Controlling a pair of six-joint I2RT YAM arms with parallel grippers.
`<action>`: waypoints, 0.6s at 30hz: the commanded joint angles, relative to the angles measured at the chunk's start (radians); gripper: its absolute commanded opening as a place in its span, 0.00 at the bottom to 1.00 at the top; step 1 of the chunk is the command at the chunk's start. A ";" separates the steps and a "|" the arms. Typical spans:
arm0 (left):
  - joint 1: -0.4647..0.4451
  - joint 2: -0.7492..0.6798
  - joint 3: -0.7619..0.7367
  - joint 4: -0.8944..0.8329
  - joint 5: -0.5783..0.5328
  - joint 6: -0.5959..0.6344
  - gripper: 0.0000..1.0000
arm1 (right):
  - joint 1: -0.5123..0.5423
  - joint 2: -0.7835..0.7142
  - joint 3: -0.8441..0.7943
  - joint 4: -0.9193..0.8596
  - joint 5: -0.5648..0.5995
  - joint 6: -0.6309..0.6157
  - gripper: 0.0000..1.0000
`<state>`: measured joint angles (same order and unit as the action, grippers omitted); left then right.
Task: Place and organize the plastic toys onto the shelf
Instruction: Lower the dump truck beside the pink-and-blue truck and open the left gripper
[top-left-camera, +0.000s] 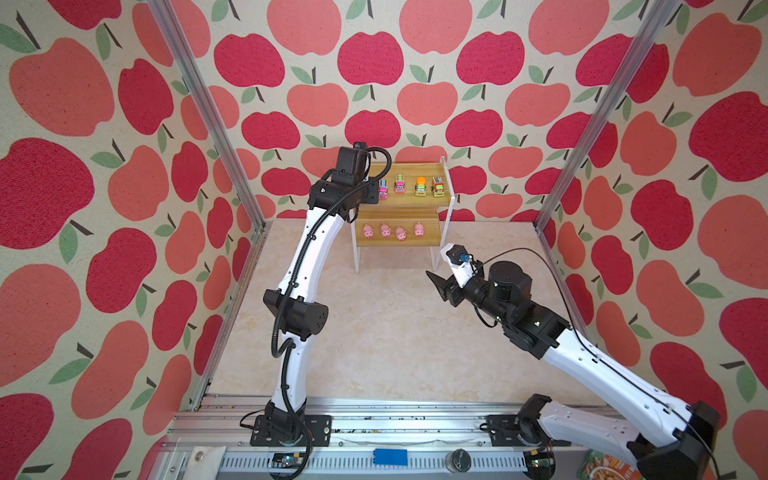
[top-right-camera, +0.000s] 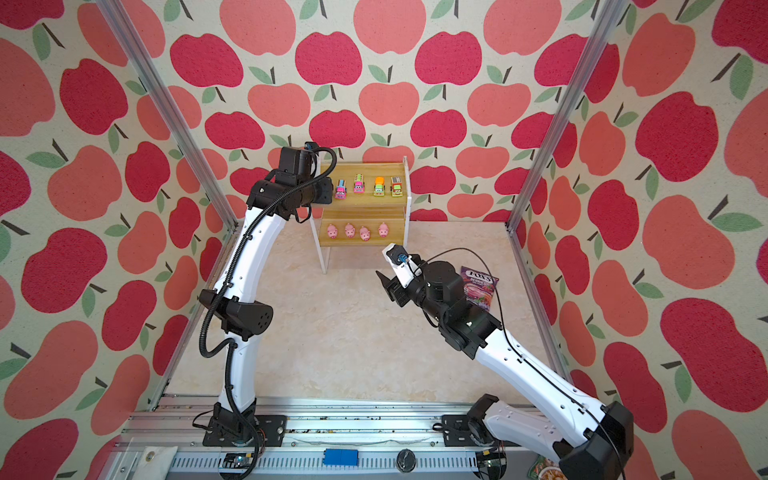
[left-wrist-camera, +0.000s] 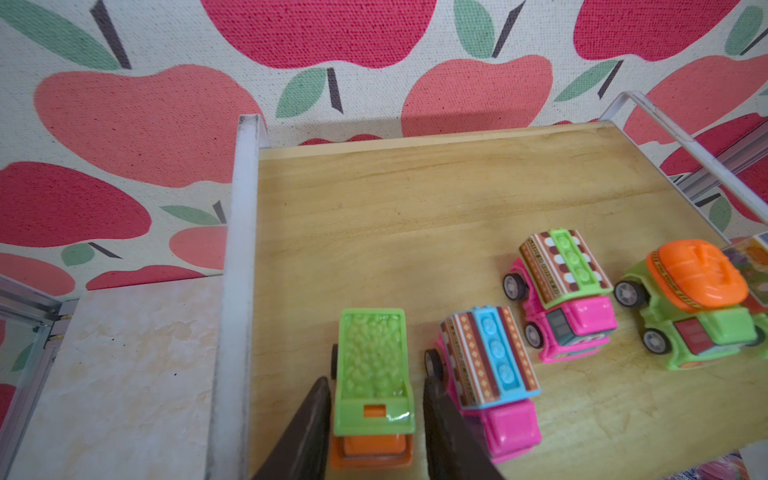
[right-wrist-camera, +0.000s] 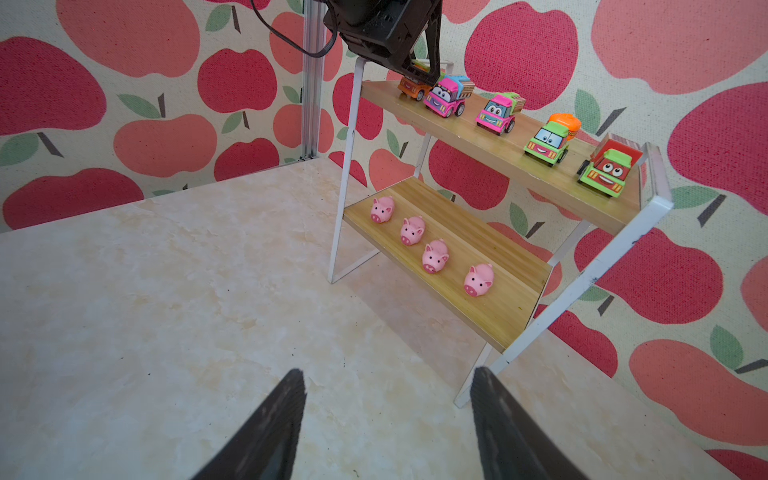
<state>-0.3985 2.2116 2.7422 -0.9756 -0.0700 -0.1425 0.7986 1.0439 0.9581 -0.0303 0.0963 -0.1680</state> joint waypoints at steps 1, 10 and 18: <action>0.003 0.021 0.038 0.011 0.001 -0.005 0.45 | 0.007 0.004 -0.009 0.021 0.014 -0.007 0.66; 0.004 -0.014 0.040 0.066 0.014 0.019 0.76 | 0.002 0.014 0.001 0.026 0.014 0.002 0.67; 0.045 -0.072 0.034 0.109 0.032 0.020 0.93 | -0.043 0.028 0.030 0.040 -0.023 0.055 0.69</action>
<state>-0.3744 2.2028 2.7552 -0.9039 -0.0429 -0.1349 0.7795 1.0691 0.9573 -0.0170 0.0921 -0.1543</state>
